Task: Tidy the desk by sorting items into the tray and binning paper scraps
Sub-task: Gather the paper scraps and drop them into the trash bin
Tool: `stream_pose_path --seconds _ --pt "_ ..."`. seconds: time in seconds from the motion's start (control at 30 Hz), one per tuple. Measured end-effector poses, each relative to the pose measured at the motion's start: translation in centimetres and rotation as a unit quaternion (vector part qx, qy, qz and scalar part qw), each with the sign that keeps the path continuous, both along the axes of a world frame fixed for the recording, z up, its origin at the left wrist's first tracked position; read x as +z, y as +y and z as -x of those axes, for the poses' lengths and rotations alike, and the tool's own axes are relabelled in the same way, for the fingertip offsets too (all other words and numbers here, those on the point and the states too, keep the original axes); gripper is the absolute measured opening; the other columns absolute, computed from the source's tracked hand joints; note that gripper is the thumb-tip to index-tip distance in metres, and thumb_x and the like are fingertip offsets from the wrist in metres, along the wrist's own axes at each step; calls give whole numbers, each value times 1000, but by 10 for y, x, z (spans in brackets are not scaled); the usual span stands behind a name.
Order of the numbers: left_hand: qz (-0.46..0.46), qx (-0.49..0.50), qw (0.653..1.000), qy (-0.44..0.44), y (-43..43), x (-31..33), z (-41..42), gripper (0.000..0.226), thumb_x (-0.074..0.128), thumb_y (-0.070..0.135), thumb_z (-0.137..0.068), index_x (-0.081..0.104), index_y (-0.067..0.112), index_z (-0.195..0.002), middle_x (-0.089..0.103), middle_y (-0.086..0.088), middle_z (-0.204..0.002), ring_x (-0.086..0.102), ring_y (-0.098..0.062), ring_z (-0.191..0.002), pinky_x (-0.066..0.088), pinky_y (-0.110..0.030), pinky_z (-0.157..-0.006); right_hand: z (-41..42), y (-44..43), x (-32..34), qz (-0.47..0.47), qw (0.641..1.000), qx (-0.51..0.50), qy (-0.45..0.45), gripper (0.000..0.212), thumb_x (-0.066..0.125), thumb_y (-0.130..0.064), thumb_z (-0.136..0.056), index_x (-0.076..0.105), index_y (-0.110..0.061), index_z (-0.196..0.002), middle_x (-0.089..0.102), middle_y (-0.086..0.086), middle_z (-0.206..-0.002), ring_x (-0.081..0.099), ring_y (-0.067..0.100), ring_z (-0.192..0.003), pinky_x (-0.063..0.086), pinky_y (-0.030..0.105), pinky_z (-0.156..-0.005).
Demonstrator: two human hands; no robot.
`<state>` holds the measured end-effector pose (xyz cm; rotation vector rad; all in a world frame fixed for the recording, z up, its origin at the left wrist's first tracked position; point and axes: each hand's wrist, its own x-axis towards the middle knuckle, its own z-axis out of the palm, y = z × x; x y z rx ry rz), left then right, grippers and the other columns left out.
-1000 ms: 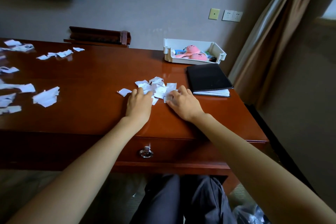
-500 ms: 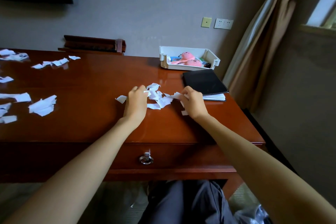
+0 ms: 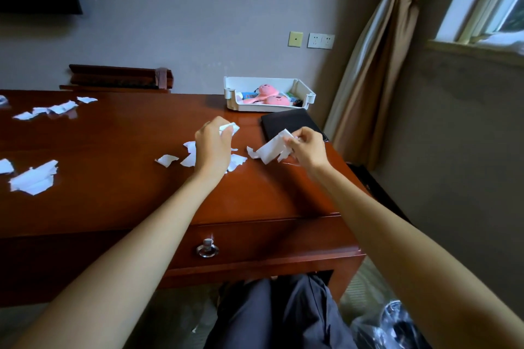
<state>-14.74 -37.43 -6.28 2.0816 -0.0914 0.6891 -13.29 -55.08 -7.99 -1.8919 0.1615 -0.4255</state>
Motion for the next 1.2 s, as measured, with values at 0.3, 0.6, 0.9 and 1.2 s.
stream_pose_path --seconds 0.3,0.6,0.9,1.2 --pt "63 -87 994 1 -73 16 16 20 52 12 -92 67 1 -100 68 -15 -100 60 -26 -91 34 -21 -68 27 -55 18 -82 995 -55 -33 31 60 -8 -88 46 -15 -61 44 1 -51 37 10 -41 31 19 -43" --pt "81 -258 961 50 -229 -3 53 16 56 11 -88 69 3 -90 65 -6 -82 56 -16 -78 40 -17 -60 101 -190 -1 -53 979 -198 -18 29 62 -14 -88 48 -17 -62 53 4 -66 51 17 -59 45 29 -50" --pt "-11 -393 899 194 -376 -104 106 18 51 10 -89 68 4 -89 68 -10 -91 58 -22 -81 42 -22 -63 185 -309 -103 -55 935 -338 88 27 63 -18 -86 49 -15 -63 58 10 -75 53 21 -70 45 32 -59" --pt "-148 -404 839 334 -456 -225 107 22 49 11 -90 67 0 -98 66 -20 -105 58 -33 -99 42 -26 -71 211 -361 -246 -72 897 -365 239 22 62 -17 -87 49 -11 -70 58 9 -84 54 19 -76 36 17 -50"
